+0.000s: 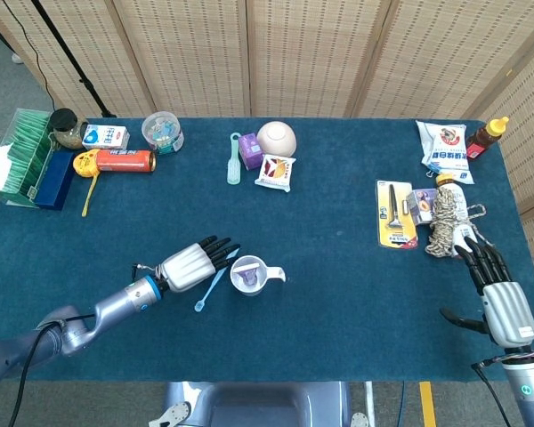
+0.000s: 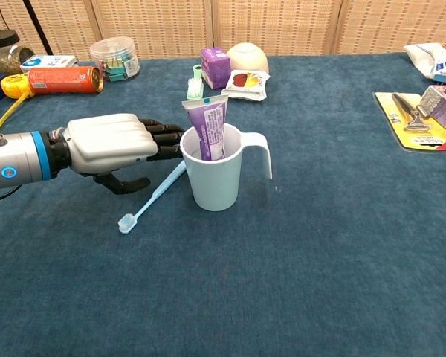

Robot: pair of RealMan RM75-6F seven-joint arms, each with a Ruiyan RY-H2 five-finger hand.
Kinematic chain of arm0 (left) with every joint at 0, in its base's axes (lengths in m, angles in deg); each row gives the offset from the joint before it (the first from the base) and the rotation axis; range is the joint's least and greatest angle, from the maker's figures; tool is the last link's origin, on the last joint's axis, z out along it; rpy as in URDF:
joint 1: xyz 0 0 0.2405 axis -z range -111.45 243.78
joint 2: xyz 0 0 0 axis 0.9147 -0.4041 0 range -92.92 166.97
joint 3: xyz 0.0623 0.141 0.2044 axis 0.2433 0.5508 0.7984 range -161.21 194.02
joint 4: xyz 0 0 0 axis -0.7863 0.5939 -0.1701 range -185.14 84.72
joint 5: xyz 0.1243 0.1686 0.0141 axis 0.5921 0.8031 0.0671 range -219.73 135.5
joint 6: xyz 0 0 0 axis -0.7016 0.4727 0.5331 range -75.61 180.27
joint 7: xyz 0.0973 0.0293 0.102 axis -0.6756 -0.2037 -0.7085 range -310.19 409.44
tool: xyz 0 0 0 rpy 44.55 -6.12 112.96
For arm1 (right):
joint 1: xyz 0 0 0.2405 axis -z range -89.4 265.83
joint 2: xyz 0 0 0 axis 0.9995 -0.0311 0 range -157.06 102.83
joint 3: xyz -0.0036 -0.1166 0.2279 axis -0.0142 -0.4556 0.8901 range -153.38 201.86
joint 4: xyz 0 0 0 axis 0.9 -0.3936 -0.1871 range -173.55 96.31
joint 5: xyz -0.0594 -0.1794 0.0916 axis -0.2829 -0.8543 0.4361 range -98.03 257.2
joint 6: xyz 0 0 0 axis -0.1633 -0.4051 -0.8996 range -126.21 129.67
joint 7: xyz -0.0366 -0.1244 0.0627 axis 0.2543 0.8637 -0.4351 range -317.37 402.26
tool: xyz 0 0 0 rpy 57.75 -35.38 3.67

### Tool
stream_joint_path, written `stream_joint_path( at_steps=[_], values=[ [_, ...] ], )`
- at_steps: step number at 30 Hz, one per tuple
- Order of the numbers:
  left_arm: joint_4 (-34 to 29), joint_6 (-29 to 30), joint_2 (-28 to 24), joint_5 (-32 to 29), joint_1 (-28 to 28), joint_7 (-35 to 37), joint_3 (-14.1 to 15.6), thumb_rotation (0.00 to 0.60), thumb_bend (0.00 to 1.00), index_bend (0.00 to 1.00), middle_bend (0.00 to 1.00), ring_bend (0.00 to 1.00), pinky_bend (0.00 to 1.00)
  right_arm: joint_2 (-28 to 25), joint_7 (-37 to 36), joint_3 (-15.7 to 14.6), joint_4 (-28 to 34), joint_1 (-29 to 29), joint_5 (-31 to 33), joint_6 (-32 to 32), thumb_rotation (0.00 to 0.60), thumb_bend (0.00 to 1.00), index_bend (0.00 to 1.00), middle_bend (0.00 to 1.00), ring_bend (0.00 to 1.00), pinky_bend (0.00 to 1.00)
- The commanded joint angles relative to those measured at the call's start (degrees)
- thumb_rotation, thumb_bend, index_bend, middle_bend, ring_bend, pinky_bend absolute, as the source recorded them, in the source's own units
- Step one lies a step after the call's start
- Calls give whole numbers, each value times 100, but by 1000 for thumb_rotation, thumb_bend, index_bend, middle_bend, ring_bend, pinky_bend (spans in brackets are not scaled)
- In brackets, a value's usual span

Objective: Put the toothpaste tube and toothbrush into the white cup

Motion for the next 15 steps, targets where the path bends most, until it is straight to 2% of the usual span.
stream_joint_path(
  at_steps=[1, 8, 15],
  values=[
    [-48, -57, 12, -17, 30, -45, 2, 600, 500, 120, 5, 0, 161, -3, -2, 2, 1, 3, 8, 2, 600, 0, 2, 0, 0, 43],
    [-490, -432, -150, -164, 182, -405, -60, 600, 503, 122, 7, 0, 161, -19, -35, 14, 4, 15, 15, -21, 600, 0, 2, 0, 0, 43],
    [-851, -760, -300, -374, 196, -833, -77, 600, 504, 146, 56, 0, 161, -32, -48, 26, 9, 30, 27, -43, 600, 0, 2, 0, 0, 43]
  ],
)
